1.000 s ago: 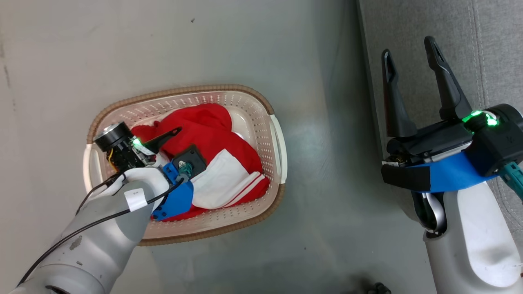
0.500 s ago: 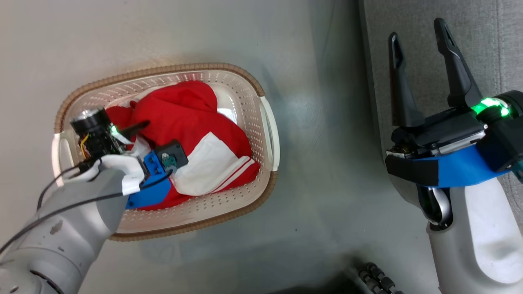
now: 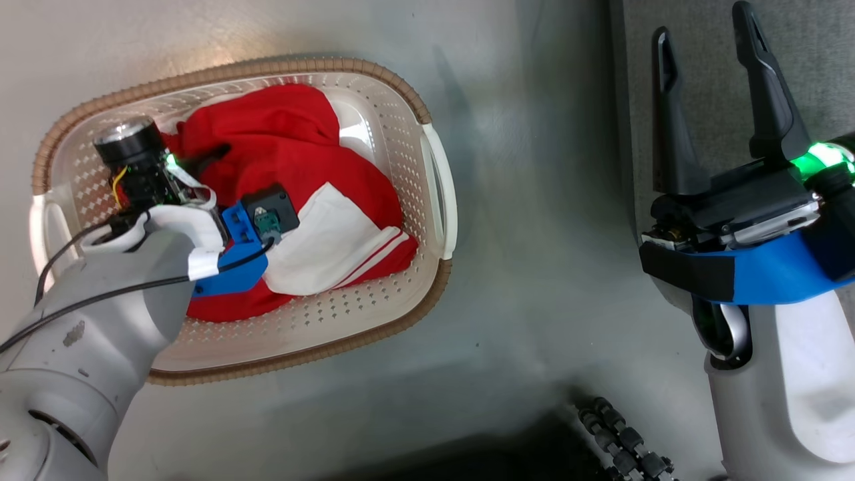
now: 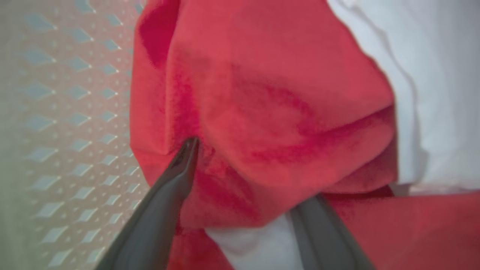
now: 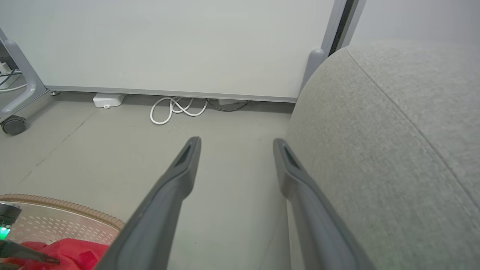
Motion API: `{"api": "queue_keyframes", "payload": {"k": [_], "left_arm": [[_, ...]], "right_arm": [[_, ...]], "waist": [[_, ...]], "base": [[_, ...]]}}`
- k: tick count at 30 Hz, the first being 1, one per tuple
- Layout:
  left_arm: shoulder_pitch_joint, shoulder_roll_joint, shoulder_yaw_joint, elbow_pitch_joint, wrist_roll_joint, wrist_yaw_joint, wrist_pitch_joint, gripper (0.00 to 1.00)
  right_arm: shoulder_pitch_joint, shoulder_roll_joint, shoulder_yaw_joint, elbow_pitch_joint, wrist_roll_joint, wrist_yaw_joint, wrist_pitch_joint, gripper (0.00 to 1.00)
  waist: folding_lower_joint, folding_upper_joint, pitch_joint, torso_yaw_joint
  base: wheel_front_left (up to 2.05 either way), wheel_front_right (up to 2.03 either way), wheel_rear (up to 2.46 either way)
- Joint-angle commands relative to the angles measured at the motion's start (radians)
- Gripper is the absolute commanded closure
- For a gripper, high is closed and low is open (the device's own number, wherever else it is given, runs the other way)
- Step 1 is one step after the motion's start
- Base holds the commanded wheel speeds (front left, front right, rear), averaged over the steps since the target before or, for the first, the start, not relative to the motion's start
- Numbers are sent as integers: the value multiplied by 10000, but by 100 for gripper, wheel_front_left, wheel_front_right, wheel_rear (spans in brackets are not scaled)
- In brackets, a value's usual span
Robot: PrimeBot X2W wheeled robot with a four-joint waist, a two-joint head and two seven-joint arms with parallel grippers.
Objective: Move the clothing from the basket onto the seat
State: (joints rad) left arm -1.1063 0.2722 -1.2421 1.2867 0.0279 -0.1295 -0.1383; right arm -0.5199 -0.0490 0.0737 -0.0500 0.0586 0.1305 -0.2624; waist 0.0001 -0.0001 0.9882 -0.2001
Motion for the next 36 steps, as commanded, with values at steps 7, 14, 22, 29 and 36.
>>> {"api": "queue_keyframes", "payload": {"k": [7,14,22,29,36], "left_arm": [[-332,-142,-88,25,-20,18,-404,100],[-106,-426,211,26,-528,30,-793,100],[319,-995,450,-268,-1035,185,-1215,100],[849,-1382,920,-1364,-1689,372,-1276,100],[1747,-1272,1573,-2797,-2283,597,-1282,100]], "right_arm": [[-36,-26,-51,-81,108,5,-38,0],[-147,-25,-86,40,48,5,-38,0],[47,-26,-100,249,-101,5,-38,0],[413,-28,-127,515,-226,5,-38,0],[862,-28,-174,779,-330,5,-38,0]], "waist": [[-1,1,210,16],[-1,1,-59,210],[-1,1,-951,515],[-1,1,-2071,877],[-1,1,-3390,1201]], "base": [[0,0,0],[0,0,0],[0,0,0],[0,0,0],[0,0,0]]}}
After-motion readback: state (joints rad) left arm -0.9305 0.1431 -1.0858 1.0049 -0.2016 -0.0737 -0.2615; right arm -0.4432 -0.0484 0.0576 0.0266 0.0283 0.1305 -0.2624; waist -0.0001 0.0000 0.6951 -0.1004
